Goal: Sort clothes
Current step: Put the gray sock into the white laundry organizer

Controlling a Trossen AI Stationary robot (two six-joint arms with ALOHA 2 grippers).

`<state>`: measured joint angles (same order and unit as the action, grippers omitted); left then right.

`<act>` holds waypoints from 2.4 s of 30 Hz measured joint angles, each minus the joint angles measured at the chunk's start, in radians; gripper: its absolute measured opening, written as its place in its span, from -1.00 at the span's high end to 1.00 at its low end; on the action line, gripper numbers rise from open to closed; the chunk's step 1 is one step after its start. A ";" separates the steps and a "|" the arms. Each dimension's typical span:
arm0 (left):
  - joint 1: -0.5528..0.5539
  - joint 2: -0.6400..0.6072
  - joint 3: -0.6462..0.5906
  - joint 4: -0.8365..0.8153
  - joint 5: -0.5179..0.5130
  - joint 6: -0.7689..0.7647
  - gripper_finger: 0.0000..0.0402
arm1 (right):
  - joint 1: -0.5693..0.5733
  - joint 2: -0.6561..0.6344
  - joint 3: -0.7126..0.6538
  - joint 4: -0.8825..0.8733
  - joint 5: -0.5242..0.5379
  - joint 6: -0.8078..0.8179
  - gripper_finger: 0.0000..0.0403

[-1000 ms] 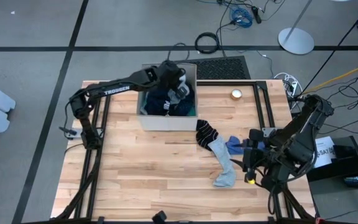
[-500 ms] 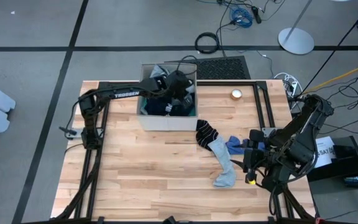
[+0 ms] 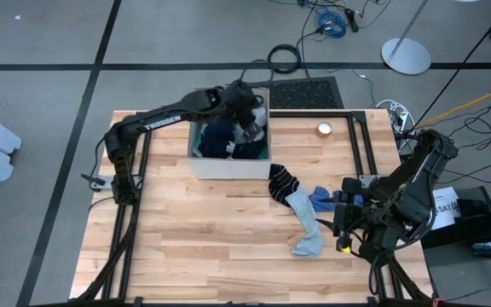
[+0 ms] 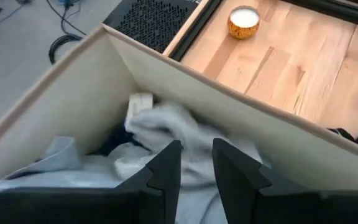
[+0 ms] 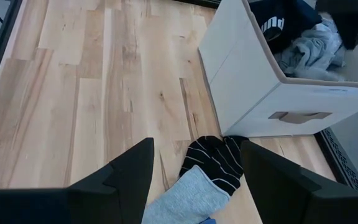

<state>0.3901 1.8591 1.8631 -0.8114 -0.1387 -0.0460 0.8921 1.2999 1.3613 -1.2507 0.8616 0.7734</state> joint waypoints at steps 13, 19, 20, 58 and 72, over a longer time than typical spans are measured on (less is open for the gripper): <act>-0.087 -0.070 0.176 -0.468 0.201 -0.060 0.49 | 0.000 0.022 0.000 0.000 -0.004 0.017 -0.12; -0.274 -0.228 0.036 -0.462 0.022 -0.154 0.49 | -0.001 0.055 0.000 0.000 -0.020 0.020 -0.12; -0.309 -0.259 0.005 -0.449 -0.008 -0.182 0.49 | -0.003 0.061 0.000 0.000 -0.038 0.021 -0.12; -0.903 -0.531 -0.978 0.809 -0.331 -0.465 0.49 | -0.225 0.174 -0.617 0.561 -0.422 0.021 -0.12; -0.918 -0.531 -0.982 0.957 -0.392 -0.313 0.49 | -0.299 0.167 -0.773 0.830 -0.568 -0.043 -0.12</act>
<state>-0.5278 1.3281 0.8810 0.1455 -0.5311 -0.3586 0.5929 1.4665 0.5881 -0.4203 0.2935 0.7302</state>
